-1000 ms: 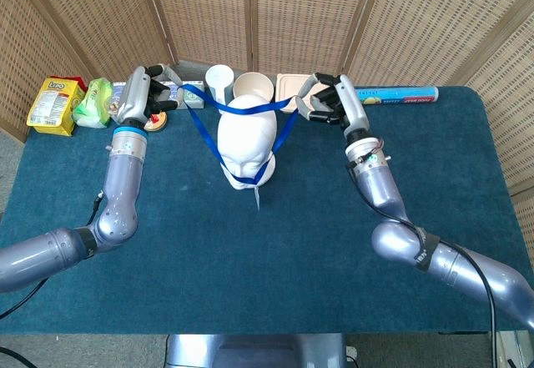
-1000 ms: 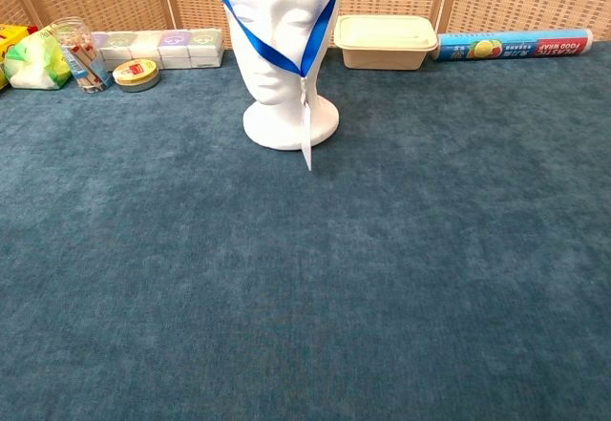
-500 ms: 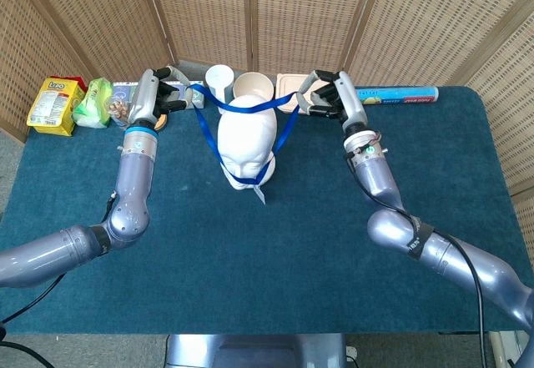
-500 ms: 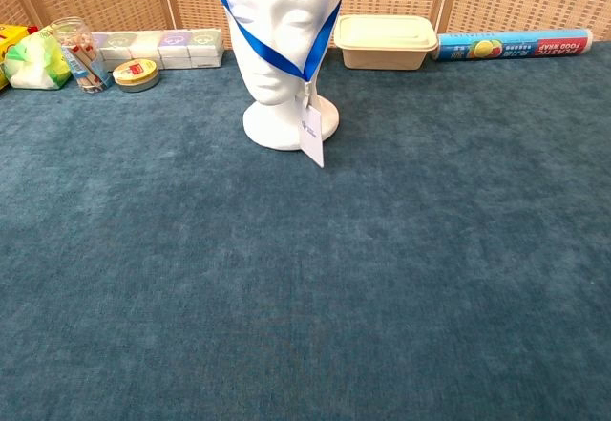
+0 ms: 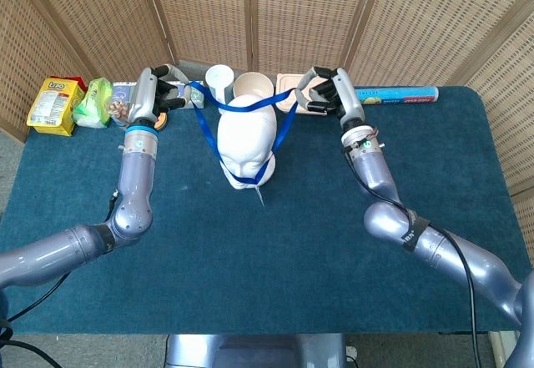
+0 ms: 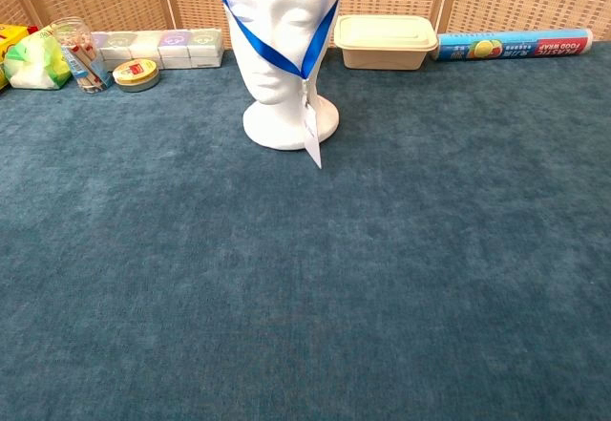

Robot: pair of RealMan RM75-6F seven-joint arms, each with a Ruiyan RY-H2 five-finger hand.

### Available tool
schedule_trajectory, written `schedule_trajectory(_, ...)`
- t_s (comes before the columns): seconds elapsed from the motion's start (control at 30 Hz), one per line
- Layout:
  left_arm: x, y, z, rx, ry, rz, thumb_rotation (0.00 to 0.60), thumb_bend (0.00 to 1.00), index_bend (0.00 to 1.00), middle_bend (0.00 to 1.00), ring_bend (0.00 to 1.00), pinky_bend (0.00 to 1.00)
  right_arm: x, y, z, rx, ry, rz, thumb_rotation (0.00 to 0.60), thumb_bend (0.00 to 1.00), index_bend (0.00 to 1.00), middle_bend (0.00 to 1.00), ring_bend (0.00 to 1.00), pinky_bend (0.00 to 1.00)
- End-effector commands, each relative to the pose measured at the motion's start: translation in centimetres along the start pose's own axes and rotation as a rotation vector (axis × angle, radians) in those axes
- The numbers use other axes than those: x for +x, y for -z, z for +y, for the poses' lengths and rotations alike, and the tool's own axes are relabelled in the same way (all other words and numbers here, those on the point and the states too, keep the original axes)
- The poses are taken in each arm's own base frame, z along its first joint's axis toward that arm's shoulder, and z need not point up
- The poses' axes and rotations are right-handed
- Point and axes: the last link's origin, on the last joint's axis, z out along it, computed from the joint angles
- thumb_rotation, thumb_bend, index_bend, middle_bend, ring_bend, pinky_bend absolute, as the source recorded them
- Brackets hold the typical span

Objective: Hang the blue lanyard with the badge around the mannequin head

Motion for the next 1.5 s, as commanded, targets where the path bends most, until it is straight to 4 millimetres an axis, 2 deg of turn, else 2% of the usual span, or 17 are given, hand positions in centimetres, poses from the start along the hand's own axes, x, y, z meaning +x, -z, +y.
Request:
schedule_trajectory(0.03, 0.0, 0.0, -0.2, -0.008, 0.015, 0.011, 0.6, 0.44, 0.64, 1.0, 1.0, 1.0, 0.0, -0.1, -0.2, 0.009, -0.018, -0.002, 0.6, 0.48, 0.69, 1.0, 1.0, 1.0)
schedule_trajectory(0.63, -0.1, -0.5, -1.0, -0.007, 0.003, 0.037, 0.6, 0.4, 0.64, 1.0, 1.0, 1.0, -0.2, -1.1, 0.6, -0.028, -0.001, 0.018, 0.6, 0.48, 0.66, 1.0, 1.0, 1.0)
schedule_trajectory(0.9, -1.2, -0.6, -1.5, -0.002, -0.033, 0.024, 0.6, 0.39, 0.64, 1.0, 1.0, 1.0, -0.2, -1.6, 1.4, -0.064, 0.025, 0.012, 0.6, 0.48, 0.65, 1.0, 1.0, 1.0)
schedule_trajectory(1.5, -2.9, -0.5, -1.2, -0.024, -0.088, 0.021, 0.6, 0.38, 0.64, 1.0, 1.0, 1.0, -0.1, -1.9, 2.5, -0.111, 0.086, -0.002, 0.6, 0.46, 0.62, 0.95, 1.0, 1.0)
